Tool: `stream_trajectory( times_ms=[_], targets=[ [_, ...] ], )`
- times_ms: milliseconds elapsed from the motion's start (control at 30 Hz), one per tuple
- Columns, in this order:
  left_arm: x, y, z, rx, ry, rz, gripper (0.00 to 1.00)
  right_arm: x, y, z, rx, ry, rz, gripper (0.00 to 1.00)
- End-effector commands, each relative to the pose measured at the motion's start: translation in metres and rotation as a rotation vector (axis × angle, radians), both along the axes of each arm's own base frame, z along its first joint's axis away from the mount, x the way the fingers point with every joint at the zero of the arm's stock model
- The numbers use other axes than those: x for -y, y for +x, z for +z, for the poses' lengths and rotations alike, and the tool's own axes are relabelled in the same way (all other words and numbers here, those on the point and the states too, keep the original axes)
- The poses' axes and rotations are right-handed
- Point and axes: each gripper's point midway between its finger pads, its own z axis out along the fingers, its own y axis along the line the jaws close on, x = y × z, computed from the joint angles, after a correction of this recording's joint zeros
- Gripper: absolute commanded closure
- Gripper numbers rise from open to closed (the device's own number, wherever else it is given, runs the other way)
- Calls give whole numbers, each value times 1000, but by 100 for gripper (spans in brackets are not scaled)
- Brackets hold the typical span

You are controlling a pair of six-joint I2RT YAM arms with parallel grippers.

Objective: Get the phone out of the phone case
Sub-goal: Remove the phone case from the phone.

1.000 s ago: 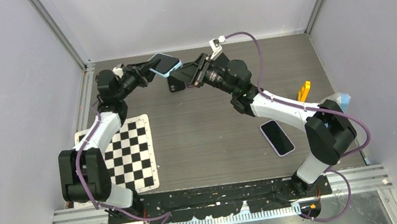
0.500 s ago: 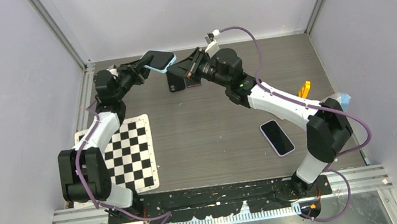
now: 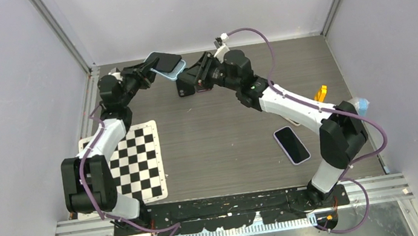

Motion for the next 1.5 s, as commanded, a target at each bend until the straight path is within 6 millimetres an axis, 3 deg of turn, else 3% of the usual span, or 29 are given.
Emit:
stream_trajectory(
  times_ms=[0,33,67,100,133,167,200,233,267,300,333,533,633,867,1233,1467],
  targets=[
    [36,-51,73,225,-72,-214,100,11,-9,8,259,-83,45,52],
    [36,-48,69,220,-69,-209,100,12,-17,8,283,-82,70,48],
    [35,-45,66,209,-69,-206,100,17,-24,30,364,-52,74,42],
    [36,-43,62,197,-70,-205,100,19,-34,32,387,-42,101,40],
    [36,-42,60,191,-70,-204,100,22,-42,49,444,-9,107,36],
    [36,-40,56,179,-70,-203,100,23,-50,48,457,-1,133,35],
    [36,-39,53,170,-69,-201,100,27,-59,65,511,38,139,34],
    [36,-38,50,162,-66,-202,100,28,-69,66,531,56,176,33],
    [36,-38,48,156,-65,-202,100,33,-82,90,600,130,182,33],
    [36,-37,44,145,-65,-201,100,35,-90,91,613,159,199,34],
    [36,-37,42,139,-64,-200,100,39,-99,107,643,223,207,36],
    [37,-38,37,130,-60,-209,100,33,-111,135,640,314,292,71],
    [37,-40,38,134,-59,-210,100,29,-101,131,588,314,270,76],
    [38,-47,39,135,-59,-222,100,25,-76,114,506,283,188,63],
    [37,-53,45,137,-82,-228,100,22,-51,76,402,226,107,61],
    [35,-54,55,175,-87,-218,100,21,-46,56,366,200,93,60]
  ],
)
